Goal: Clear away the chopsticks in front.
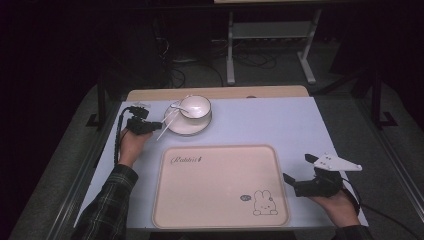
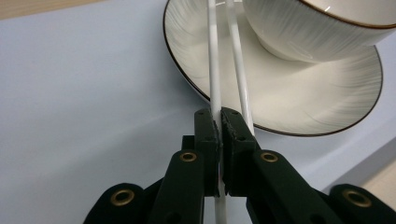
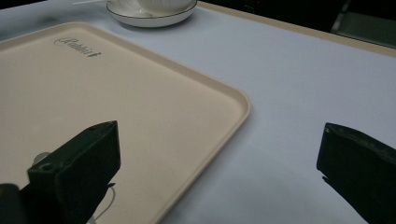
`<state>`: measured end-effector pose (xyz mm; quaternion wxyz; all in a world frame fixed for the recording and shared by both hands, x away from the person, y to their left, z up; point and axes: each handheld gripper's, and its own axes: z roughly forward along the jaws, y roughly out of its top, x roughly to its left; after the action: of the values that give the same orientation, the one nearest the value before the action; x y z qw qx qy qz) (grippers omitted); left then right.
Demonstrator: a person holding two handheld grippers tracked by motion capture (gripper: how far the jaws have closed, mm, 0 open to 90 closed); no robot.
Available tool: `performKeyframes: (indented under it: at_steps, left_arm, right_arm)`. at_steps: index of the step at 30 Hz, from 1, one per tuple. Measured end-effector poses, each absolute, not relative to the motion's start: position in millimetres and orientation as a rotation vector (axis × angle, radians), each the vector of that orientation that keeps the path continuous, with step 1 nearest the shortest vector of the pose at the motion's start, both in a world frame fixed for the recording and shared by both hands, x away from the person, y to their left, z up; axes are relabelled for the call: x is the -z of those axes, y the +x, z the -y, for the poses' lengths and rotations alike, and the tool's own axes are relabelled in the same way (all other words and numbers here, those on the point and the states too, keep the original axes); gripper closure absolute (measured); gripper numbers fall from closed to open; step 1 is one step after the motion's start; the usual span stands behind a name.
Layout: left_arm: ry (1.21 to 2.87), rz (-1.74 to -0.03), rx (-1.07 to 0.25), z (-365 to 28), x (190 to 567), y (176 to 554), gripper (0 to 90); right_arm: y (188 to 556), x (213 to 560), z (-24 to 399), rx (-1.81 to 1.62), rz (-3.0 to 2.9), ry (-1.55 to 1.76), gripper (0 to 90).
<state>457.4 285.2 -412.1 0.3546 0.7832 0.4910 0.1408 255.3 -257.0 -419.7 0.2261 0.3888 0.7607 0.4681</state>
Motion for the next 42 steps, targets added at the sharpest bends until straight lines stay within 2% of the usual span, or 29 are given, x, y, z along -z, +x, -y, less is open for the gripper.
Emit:
performKeyframes:
  at_steps: [8,29,42]
  left_arm:
    - [1.970,-1.265,-0.369,-305,405,438,86.0]
    - [1.910,-1.263,-0.366,-355,400,352,86.0]
    - [1.903,-1.138,-0.260,-329,395,312,85.9]
  right_arm:
    - [255,420,257,-1.290,-2.097,1.070,0.0]
    - [255,420,256,-1.278,-2.106,1.061,0.0]
    - [255,420,255,-1.275,-2.111,1.058,0.0]
